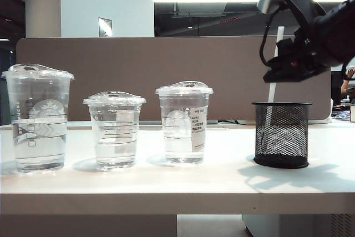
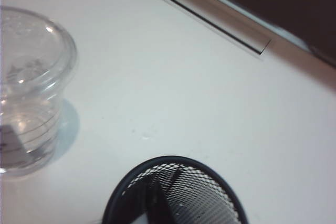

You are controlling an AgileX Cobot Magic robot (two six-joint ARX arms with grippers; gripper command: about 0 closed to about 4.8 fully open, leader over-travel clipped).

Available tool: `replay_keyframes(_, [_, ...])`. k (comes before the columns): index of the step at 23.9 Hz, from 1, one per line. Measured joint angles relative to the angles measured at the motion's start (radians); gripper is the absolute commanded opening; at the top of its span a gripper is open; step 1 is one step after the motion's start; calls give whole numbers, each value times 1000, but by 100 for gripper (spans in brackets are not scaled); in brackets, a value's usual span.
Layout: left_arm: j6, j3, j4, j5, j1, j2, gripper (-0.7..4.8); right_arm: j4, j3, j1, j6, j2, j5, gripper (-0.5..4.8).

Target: Pick up the straw and insert it into the small coffee cup.

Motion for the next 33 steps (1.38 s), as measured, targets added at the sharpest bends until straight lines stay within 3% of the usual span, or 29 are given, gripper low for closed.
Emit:
replay_keyframes(5, [0,0,0,0,0,0,22,-115,93,0,-56,-13,21,21])
replay_keyframes(9, [-2,0,0,0,0,0,22,-468,355,0,-82,-105,9,21])
replay_keyframes(12, [-3,0,0,0,0,0,22,-542,494,26,-71,-133,-59,21])
replay_keyframes(17, [-4,0,0,-1,0,0,22,-508,698,140,84,-97,-197,22])
replay_keyframes(22, [-4,0,0,-1,0,0,22,-403,733,330,129,106,-183,21])
replay_keyframes(28, [-4,0,0,0,1,0,22,-364,737,362,134,227,-158,22])
replay_keyframes(33, [-4,0,0,0,0,0,22,-447,736,362,151,260,-158,21])
